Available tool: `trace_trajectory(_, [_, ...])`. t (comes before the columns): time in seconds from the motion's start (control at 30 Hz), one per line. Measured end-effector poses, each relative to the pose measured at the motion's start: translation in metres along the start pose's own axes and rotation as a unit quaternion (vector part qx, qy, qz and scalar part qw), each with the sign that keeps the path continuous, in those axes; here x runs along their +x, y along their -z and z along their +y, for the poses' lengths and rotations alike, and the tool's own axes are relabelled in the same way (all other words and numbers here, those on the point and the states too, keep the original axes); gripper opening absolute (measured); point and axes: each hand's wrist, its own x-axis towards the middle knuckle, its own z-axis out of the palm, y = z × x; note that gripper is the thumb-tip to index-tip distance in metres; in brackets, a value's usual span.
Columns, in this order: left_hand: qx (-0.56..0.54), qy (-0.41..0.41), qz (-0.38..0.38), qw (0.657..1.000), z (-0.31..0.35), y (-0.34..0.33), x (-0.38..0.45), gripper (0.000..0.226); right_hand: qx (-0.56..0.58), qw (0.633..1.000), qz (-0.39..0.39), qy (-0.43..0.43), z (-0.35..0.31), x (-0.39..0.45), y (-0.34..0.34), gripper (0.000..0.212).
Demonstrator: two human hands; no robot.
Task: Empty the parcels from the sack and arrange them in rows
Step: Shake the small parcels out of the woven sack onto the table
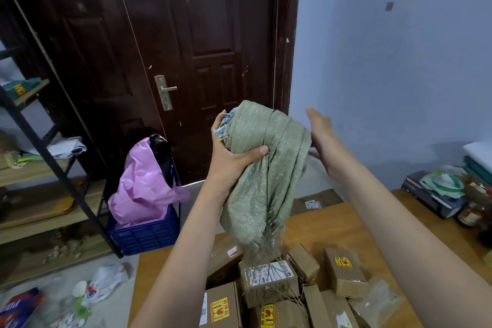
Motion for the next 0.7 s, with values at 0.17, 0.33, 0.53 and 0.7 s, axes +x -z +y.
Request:
trace_trajectory(0.17, [0.0, 0.022, 0.046, 0.999, -0.008, -0.003, 0.006, 0.095, -0.134, 0.968, -0.05, 0.205, -0.002, -0.013, -0.004, 0.057])
trace_trajectory(0.33, [0.025, 0.026, 0.06, 0.998, -0.012, -0.006, 0.009, 0.09, -0.189, 0.953, -0.127, 0.2, 0.013, -0.005, -0.005, 0.098])
trace_trajectory(0.53, [-0.011, 0.055, 0.013, 0.998, -0.014, -0.002, 0.0, 0.093, -0.144, 0.959, -0.098, 0.224, 0.018, 0.001, -0.003, 0.077])
trace_trajectory(0.7, [-0.014, 0.077, -0.036, 0.996, -0.012, 0.003, -0.002, 0.129, -0.056, 0.974, -0.071, 0.208, 0.012, 0.004, 0.001, 0.061])
